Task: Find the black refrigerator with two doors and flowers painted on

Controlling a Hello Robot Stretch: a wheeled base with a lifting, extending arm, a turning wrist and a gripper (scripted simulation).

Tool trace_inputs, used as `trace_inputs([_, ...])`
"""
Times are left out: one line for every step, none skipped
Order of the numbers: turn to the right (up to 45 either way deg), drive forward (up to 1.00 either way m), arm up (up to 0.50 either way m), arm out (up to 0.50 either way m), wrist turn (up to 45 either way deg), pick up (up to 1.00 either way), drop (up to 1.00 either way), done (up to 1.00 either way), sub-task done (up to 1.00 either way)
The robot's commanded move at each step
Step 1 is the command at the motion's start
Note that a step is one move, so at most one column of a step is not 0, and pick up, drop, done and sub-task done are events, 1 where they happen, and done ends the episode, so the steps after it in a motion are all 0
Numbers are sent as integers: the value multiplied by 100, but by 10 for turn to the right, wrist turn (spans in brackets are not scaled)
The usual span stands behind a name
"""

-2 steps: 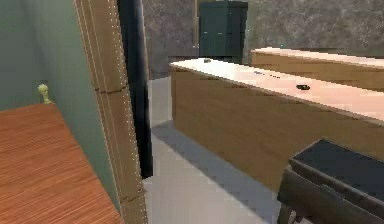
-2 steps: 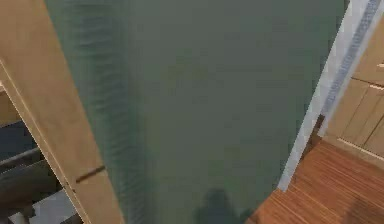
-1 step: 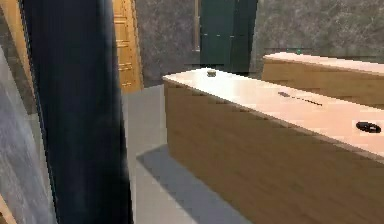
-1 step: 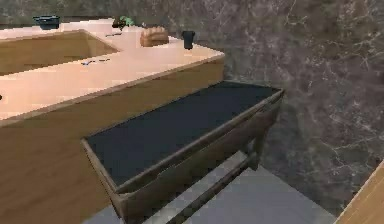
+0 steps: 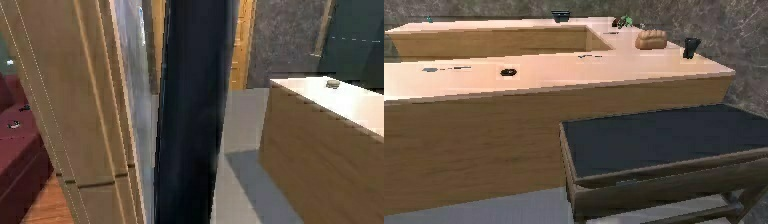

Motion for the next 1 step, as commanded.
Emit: trace_inputs([0,0,0,0,0,0,0,100,0])
